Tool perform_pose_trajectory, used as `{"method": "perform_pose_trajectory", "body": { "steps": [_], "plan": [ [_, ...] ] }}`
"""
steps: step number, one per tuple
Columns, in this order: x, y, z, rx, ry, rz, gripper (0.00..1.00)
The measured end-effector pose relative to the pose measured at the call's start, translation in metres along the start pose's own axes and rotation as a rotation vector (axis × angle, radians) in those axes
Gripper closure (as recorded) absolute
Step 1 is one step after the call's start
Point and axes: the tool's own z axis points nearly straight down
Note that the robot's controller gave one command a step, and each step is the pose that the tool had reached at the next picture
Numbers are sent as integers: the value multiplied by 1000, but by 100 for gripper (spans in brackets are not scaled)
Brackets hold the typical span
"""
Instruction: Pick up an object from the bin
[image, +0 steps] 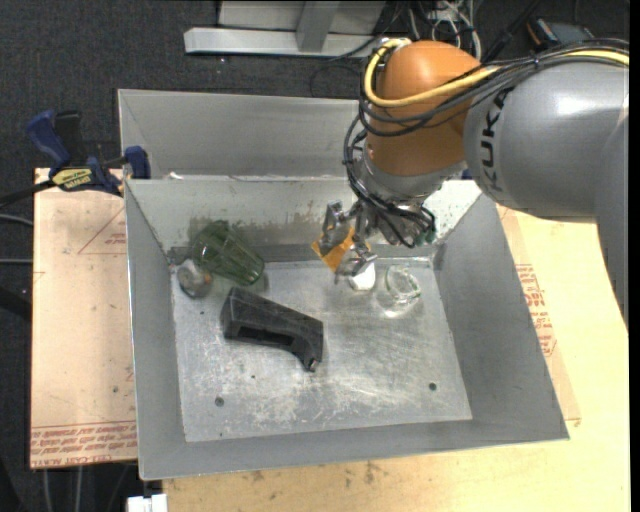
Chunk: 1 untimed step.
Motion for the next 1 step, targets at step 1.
{"method": "perform_pose_trajectory", "body": {
  "steps": [1],
  "plan": [
    [17, -21, 85, -1, -3, 77, 0]
  ]
}}
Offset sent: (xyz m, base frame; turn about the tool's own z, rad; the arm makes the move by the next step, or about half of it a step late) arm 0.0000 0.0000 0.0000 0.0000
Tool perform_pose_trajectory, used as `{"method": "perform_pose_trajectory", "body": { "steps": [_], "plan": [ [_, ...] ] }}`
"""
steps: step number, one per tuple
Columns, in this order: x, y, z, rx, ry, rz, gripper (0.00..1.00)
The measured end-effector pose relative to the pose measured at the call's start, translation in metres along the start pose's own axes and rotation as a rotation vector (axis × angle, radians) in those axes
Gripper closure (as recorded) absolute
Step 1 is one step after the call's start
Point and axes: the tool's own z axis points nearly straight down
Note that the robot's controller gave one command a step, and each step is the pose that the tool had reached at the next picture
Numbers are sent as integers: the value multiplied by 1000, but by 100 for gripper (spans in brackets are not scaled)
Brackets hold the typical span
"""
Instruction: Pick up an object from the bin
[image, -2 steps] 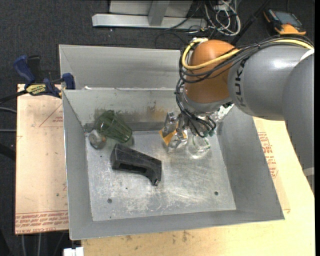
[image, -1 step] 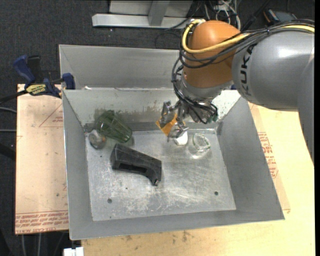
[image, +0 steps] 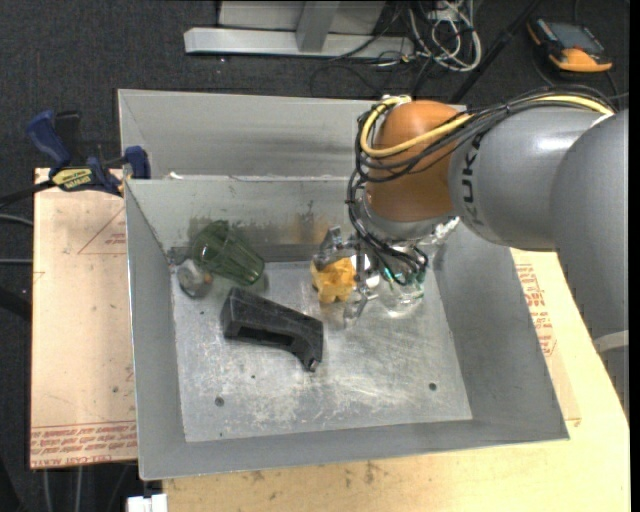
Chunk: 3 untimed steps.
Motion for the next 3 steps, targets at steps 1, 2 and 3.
{"method": "perform_pose_trajectory", "body": {
  "steps": [1, 2, 3],
  "plan": [
    [-3, -11, 19, 6, -31, 77, 100],
    [-3, -11, 19, 6, -31, 77, 100],
    [10, -23, -106, 1, 1, 93, 100]
  ]
}}
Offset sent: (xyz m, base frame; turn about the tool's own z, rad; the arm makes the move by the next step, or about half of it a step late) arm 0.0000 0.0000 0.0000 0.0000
